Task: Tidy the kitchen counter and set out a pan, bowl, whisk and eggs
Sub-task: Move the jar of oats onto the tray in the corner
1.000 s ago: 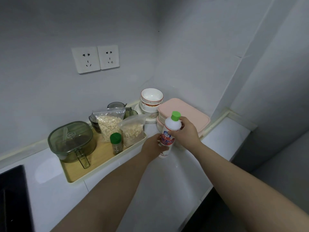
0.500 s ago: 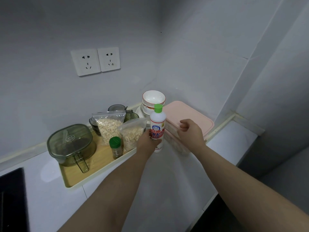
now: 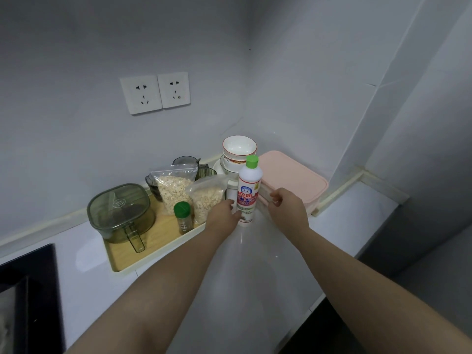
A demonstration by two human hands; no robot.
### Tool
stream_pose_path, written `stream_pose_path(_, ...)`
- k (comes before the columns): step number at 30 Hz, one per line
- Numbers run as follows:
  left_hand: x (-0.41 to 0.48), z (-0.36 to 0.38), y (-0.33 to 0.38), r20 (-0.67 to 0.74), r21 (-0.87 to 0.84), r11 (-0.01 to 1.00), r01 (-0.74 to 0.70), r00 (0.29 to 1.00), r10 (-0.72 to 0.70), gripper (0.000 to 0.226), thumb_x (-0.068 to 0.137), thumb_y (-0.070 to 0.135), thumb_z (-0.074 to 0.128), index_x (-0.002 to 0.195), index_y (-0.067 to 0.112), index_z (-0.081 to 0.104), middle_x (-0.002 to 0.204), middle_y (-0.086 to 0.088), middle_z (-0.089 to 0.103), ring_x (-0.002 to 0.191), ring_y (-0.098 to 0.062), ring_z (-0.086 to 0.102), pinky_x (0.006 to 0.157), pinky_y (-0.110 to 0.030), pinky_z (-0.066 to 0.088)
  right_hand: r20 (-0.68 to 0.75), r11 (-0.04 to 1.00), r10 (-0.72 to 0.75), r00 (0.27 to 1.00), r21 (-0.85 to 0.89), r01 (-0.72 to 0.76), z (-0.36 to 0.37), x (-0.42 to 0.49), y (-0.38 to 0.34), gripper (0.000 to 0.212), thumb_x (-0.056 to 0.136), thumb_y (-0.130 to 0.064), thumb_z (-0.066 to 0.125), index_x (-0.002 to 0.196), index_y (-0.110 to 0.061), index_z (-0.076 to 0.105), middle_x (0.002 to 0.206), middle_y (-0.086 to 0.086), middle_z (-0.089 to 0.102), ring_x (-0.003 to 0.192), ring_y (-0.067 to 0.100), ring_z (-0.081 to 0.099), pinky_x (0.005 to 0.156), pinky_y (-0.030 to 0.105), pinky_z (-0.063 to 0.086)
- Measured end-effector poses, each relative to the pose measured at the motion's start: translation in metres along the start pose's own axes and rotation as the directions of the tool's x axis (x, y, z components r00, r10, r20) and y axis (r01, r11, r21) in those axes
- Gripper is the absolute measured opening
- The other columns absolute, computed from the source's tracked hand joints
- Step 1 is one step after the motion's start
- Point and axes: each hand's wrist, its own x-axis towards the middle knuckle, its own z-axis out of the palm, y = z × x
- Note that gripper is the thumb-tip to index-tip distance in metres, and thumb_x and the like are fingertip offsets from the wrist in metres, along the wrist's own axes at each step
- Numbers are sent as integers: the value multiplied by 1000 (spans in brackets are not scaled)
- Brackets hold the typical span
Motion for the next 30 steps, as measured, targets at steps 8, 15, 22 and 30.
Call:
stream_pose_path(8, -65, -64, -25, -123, 241, 928, -284, 940, 319, 41, 90, 11, 49, 131, 9, 54, 127, -10, 58, 116, -28, 53, 91, -34, 44, 1, 985, -166, 986, -53, 166, 17, -42, -38, 14, 84, -10, 52, 92, -7, 63, 87, 8, 63, 83, 26, 56, 66, 28, 36)
stream_pose_path(15, -140, -126, -68, -187, 574, 793, -202, 911, 368, 65, 88, 29, 53, 147, 13, 31, 157, -12, 17, 146, -29, 13, 115, -52, 13, 99, 871, -459, 883, -146, 469, 44, -101, -98, 45, 82, -10, 56, 127, -3, 53, 135, 15, 46, 126, 33, 42, 103, 40, 37)
stream_pose_path(22, -256, -191, -127, -322, 704, 708, 53, 913, 251, 66, 87, 44, 39, 145, 15, 36, 154, -14, 26, 143, -34, 23, 106, -60, 28, 209, 731, -620, 756, -194, 654, 81, -201, -172, 66, 88, -26, 54, 147, -10, 28, 156, 13, 19, 146, 27, 14, 118, 46, 4)
stream_pose_path(30, -438, -251, -203, -492, 699, 638, 322, 864, 103, 68, 90, 52, 33, 150, 21, 24, 159, -10, 14, 147, -31, 8, 112, -59, 16, 328, 543, -771, 545, -107, 833, 128, -359, -250, 62, 94, -35, 44, 149, -15, 23, 158, 10, 12, 147, 25, 7, 116, 50, 1)
